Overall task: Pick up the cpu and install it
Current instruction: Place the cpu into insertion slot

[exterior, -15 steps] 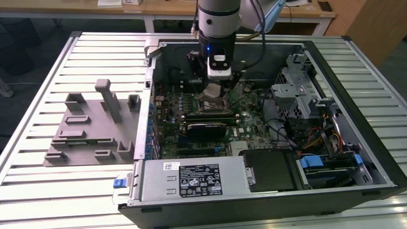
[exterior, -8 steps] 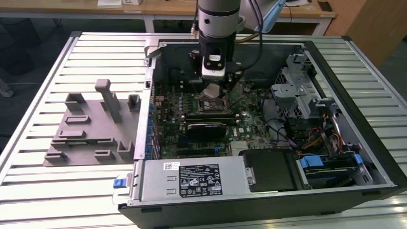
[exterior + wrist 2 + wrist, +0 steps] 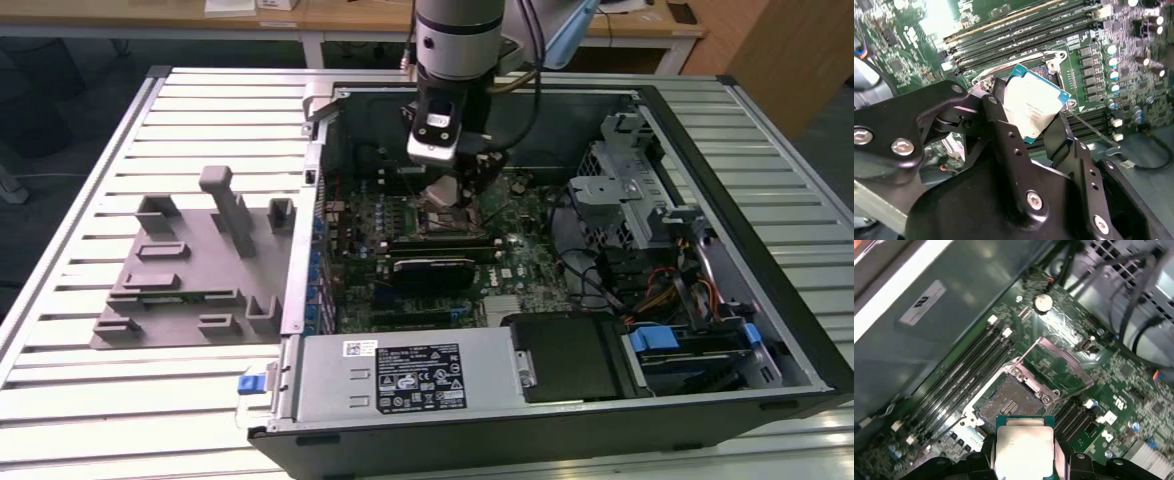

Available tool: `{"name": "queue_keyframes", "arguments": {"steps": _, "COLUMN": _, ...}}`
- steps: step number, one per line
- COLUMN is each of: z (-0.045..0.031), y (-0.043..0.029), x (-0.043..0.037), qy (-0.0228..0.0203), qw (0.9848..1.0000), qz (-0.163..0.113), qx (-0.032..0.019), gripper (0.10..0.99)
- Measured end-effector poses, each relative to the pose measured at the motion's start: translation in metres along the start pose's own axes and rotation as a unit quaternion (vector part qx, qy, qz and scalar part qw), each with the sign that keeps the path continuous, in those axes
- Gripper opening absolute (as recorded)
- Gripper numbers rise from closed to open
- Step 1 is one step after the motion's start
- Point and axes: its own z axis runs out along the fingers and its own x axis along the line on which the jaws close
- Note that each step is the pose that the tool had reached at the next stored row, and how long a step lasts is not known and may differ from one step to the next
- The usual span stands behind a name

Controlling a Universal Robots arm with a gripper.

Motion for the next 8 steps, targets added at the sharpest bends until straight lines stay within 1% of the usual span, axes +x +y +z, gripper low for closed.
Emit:
{"name": "queue_keyframes", "arguments": {"steps": 2, "z": 0.0002, "y": 0.0000, "x": 0.0000, "qy": -0.0005, "qw": 0.9998, "qz": 0.018, "qx": 0.0007, "gripper": 0.545}}
{"name": "queue_keyframes", "arguments": {"steps": 4, "z": 0.0005, "y": 0.0000, "x": 0.0000, "qy": -0.0009, "qw": 0.9993, "qz": 0.037, "qx": 0.0014, "gripper": 0.545}}
{"name": "queue_keyframes", "arguments": {"steps": 6, "z": 0.0008, "y": 0.0000, "x": 0.0000, "qy": -0.0014, "qw": 0.9985, "qz": 0.055, "qx": 0.0021, "gripper": 0.545}}
{"name": "queue_keyframes", "arguments": {"steps": 8, "z": 0.0012, "y": 0.0000, "x": 0.0000, "qy": -0.0019, "qw": 0.9974, "qz": 0.073, "qx": 0.0027, "gripper": 0.545}}
